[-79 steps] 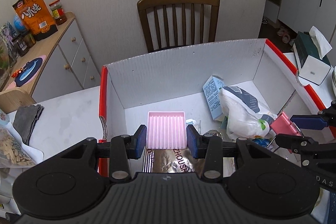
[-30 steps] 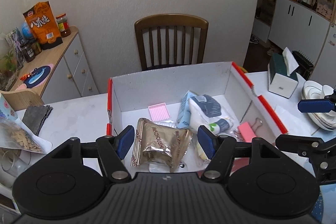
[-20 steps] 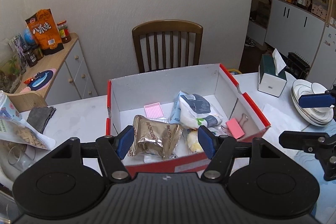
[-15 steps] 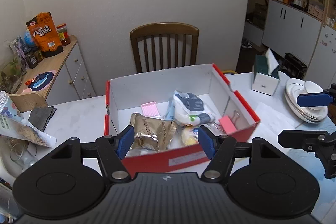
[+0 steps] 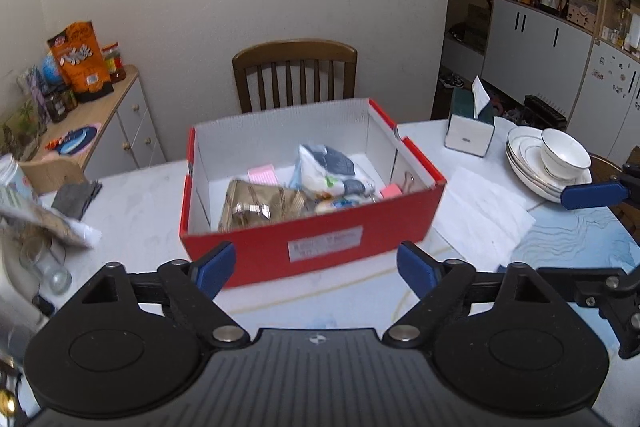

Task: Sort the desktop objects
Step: 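Lift both tools out of the red box and back toward the table, then lower both tools toward the granule bag and the white plush toy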

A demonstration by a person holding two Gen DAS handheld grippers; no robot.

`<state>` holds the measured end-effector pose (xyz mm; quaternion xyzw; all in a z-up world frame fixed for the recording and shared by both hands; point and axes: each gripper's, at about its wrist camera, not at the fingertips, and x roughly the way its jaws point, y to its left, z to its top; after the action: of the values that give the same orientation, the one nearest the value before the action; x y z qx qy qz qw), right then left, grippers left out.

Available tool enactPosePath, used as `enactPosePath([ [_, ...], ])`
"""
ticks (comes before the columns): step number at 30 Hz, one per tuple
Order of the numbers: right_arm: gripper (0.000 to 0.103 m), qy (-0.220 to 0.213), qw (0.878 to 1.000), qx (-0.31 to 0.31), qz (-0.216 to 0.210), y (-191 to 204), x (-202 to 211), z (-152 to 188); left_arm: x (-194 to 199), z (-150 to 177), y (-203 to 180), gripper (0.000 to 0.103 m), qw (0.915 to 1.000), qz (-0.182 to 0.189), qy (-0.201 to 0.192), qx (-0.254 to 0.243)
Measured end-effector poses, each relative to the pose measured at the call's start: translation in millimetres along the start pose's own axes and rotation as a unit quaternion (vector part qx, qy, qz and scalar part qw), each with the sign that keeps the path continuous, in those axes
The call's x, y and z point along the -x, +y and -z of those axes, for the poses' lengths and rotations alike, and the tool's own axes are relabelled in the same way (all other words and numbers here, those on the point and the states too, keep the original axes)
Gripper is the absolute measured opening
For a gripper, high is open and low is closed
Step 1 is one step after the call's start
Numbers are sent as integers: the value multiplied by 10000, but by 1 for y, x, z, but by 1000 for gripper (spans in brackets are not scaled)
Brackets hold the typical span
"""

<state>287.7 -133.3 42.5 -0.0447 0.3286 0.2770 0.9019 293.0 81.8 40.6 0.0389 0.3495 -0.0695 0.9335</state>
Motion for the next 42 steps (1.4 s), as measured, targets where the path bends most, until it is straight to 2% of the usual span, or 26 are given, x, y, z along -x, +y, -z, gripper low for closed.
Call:
enactPosePath([
  [2, 100, 26, 10000, 23, -14, 3, 6, 10, 4, 9, -1, 97, 10000, -16, 38, 87],
  [9, 101, 238, 9996, 85, -95, 19, 18, 47, 11, 42, -11, 97, 9996, -49, 194, 216],
  [26, 100, 989, 9948, 54, -237, 54, 18, 135, -5, 106, -55, 97, 9951, 377, 912, 100],
  [34, 95, 1265, 9914, 132, -298, 64, 11, 159, -18, 125, -73, 97, 9899, 542, 1299, 189],
  [42, 88, 1439, 9887, 262, -319, 73, 3, 170, -35, 130, -88, 97, 9837, 716, 1624, 304],
])
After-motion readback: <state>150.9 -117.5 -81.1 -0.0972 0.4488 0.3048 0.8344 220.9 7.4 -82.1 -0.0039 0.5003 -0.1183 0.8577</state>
